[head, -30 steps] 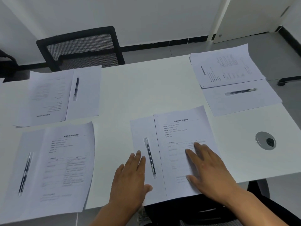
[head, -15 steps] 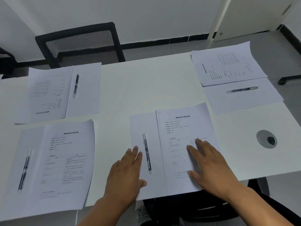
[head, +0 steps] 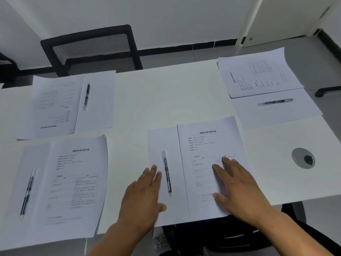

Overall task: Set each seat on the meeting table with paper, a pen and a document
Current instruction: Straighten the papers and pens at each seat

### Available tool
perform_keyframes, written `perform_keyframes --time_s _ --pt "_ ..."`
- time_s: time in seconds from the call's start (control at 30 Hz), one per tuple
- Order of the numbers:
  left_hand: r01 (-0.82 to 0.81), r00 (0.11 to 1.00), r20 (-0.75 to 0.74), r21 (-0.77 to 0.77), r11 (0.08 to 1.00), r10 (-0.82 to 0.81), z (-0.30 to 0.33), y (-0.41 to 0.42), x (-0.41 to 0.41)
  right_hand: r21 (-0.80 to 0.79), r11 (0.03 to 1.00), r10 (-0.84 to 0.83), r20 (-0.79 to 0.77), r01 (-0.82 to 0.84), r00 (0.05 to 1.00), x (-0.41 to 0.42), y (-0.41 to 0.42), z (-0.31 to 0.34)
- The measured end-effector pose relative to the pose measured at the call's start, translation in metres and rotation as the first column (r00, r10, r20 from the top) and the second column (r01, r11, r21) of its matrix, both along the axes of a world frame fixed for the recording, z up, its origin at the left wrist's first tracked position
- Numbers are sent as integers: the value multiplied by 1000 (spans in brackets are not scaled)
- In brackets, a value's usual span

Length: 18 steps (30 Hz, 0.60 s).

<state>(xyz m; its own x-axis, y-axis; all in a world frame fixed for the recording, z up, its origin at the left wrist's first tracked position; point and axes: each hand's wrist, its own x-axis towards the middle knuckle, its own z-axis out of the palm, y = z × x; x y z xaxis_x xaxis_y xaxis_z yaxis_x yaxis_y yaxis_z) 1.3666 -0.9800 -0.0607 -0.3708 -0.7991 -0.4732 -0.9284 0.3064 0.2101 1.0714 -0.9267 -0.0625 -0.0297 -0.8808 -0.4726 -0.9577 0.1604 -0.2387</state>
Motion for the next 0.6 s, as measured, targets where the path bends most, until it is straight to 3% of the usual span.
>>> perform_keyframes --time_s 0.6 --pt "-5 1000 -22 -11 1000 5 -2 0 2 5 1000 -1 -15 1 1000 0 1 -1"
